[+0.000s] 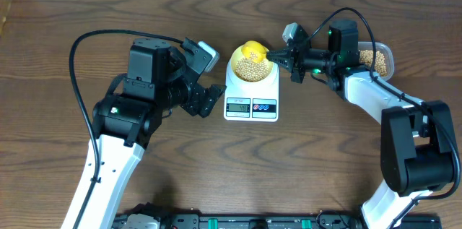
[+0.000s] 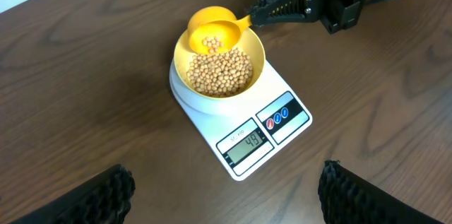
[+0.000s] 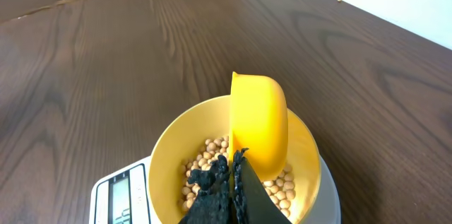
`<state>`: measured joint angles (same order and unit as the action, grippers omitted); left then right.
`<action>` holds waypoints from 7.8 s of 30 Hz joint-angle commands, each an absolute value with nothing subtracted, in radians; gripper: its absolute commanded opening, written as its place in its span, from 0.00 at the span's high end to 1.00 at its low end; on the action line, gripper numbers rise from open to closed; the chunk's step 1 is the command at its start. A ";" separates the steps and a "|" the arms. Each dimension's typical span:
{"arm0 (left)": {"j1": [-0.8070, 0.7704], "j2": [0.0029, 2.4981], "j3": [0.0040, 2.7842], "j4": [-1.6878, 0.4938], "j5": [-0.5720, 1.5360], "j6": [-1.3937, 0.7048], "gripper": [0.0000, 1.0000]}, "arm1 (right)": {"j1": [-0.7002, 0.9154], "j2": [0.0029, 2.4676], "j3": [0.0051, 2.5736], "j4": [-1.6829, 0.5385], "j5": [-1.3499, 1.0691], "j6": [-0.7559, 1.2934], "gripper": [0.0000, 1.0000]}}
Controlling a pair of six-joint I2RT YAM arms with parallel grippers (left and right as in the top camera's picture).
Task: Scoop item into bowl and weigh 50g on scale
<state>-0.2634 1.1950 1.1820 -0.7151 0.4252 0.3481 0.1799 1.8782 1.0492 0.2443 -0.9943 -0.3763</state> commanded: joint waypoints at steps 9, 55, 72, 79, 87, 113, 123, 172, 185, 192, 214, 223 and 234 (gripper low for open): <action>-0.259 1.196 1.167 -0.718 0.445 0.355 0.14 | 0.181 1.848 1.049 0.239 -1.012 -0.310 0.99; -0.259 1.196 1.167 -0.718 0.445 0.355 0.15 | 0.176 1.847 1.049 0.242 -1.031 -0.262 0.99; -0.259 1.196 1.167 -0.718 0.445 0.355 0.15 | 0.201 1.847 1.049 0.207 -0.867 -0.458 0.99; -0.259 1.196 1.167 -0.718 0.445 0.355 0.14 | 0.230 1.847 1.049 0.170 -0.867 -0.458 0.99; -0.259 1.196 1.167 -0.718 0.445 0.355 0.15 | 0.234 1.847 1.049 0.155 -0.866 -0.458 0.99; -0.259 1.196 1.167 -0.718 0.445 0.355 0.14 | 0.231 1.845 1.049 0.086 -0.979 -0.403 0.99; -0.259 1.196 1.167 -0.718 0.445 0.355 0.14 | 0.216 1.845 1.049 0.086 -1.017 -0.324 0.99; -0.259 1.196 1.167 -0.718 0.445 0.355 0.15 | 0.111 1.845 1.049 0.218 -1.184 -0.038 0.99; -0.259 1.196 1.167 -0.718 0.445 0.355 0.15 | 0.111 1.845 1.049 0.319 -1.185 0.068 0.99; -0.259 1.196 1.167 -0.718 0.445 0.355 0.15 | 0.103 1.843 1.049 0.356 -1.185 0.119 0.99; -0.259 1.196 1.167 -0.718 0.445 0.355 0.15 | 0.019 1.769 1.049 0.314 -1.067 0.120 0.99; -0.259 1.196 1.167 -0.718 0.445 0.355 0.15 | -0.010 1.763 1.049 0.233 -1.028 0.099 0.99; -0.259 1.196 1.167 -0.718 0.445 0.355 0.15 | -0.014 1.656 1.049 0.056 -0.870 -0.052 0.99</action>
<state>-0.2634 1.1950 1.1820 -0.7151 0.4252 0.3481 -0.0025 1.7252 1.0477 0.0795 -0.9413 0.0288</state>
